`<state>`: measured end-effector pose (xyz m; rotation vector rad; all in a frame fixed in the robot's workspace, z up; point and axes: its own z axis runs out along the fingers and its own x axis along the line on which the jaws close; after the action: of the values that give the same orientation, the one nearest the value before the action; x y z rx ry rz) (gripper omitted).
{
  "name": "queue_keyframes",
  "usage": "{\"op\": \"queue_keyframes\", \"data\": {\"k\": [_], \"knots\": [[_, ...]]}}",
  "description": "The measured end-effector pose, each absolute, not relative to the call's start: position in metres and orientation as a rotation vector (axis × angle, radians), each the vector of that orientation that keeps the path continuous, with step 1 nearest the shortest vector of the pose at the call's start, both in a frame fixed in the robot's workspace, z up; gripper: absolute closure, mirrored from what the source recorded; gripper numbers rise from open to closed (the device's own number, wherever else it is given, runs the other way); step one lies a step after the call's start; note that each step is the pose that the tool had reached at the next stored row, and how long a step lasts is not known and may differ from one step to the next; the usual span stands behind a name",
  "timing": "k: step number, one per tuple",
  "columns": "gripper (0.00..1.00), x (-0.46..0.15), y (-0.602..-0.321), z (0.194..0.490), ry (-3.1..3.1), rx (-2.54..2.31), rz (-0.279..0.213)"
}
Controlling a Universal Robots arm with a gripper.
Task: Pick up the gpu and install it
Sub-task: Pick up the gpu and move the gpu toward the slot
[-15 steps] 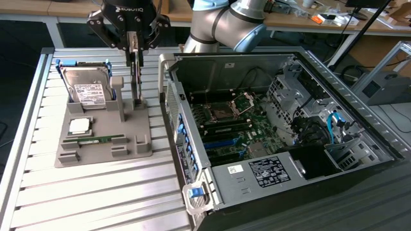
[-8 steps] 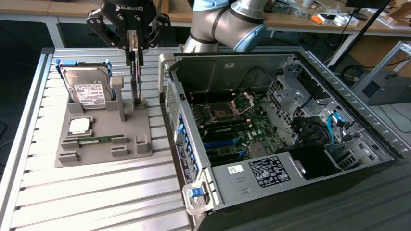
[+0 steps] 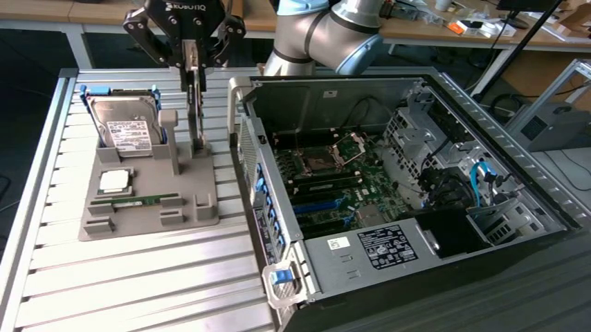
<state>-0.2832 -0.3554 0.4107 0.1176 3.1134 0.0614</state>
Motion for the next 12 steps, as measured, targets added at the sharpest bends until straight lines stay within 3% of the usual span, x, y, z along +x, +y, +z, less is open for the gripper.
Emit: {"op": "queue_keyframes", "data": {"k": [12], "knots": [[0.73,-0.2832,-0.3554,0.4174,3.113,0.118,0.062]]}}
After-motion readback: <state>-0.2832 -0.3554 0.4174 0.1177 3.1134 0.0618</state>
